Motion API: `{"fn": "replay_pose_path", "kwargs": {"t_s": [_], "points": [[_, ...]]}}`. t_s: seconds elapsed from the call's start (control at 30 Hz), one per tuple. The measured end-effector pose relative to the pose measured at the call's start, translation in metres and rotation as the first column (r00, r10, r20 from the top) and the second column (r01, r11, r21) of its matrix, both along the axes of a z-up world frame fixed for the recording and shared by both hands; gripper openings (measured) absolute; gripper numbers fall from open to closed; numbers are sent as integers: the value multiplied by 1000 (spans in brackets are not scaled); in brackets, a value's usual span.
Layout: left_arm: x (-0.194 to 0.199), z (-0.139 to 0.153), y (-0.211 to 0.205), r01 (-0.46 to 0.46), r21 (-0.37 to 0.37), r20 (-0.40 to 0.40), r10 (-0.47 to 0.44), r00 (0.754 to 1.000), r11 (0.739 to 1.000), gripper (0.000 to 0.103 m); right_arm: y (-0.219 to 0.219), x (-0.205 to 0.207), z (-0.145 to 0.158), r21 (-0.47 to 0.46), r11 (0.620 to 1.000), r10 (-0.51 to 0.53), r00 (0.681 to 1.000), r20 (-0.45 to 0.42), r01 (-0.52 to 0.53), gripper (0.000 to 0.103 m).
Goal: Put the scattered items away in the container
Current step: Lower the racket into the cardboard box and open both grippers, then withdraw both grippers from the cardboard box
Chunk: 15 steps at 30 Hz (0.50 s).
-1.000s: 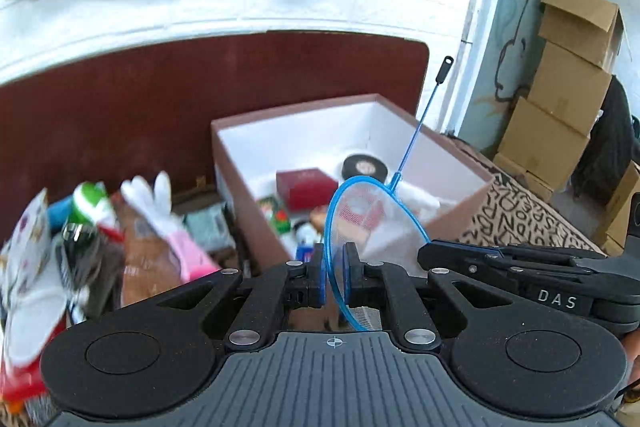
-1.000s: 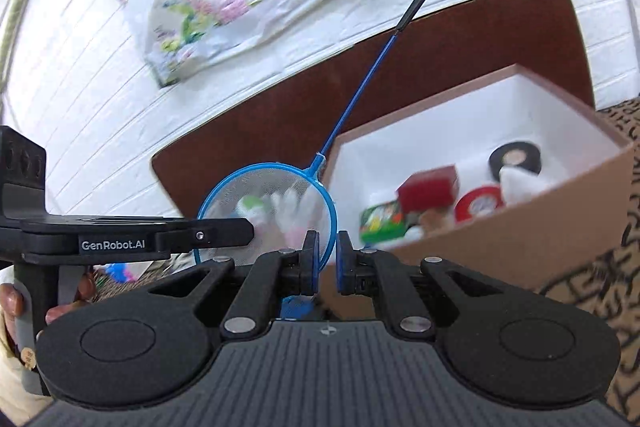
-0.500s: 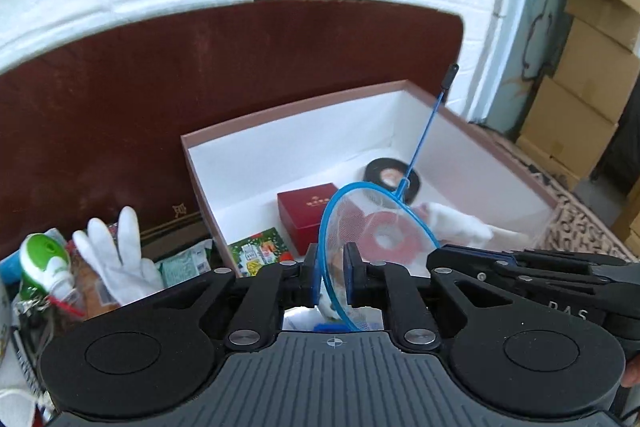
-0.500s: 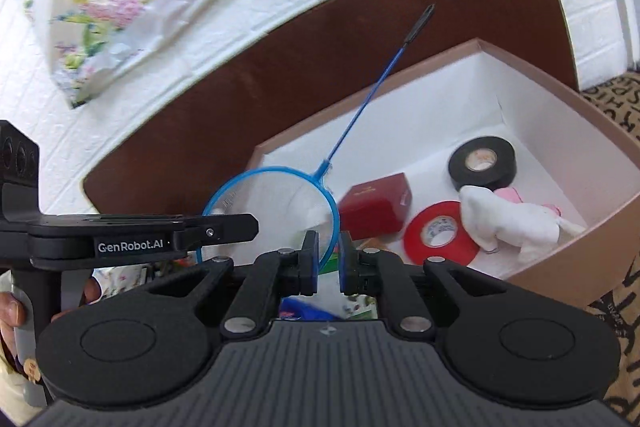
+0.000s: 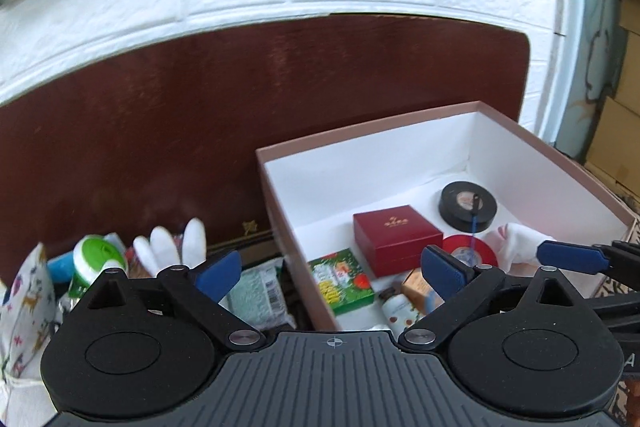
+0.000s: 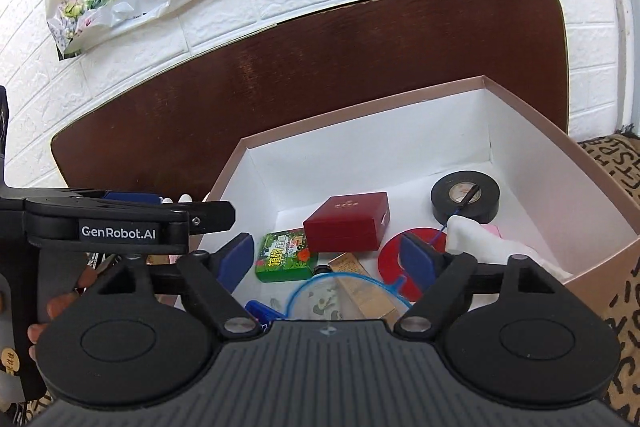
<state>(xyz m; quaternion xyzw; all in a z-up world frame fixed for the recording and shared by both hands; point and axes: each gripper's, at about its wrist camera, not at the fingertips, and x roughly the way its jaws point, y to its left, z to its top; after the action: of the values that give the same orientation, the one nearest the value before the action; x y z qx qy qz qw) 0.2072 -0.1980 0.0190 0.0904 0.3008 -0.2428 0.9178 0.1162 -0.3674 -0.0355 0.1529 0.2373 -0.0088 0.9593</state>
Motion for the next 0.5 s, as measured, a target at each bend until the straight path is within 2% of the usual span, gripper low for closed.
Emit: {"fn": "replay_pose_path", "kwargs": {"t_s": [0.5], "points": [[-33,12,14,-6,6,12,6,1000,1000,102,15,-24,19,-6,1000,-26,999,24,26,99]]}}
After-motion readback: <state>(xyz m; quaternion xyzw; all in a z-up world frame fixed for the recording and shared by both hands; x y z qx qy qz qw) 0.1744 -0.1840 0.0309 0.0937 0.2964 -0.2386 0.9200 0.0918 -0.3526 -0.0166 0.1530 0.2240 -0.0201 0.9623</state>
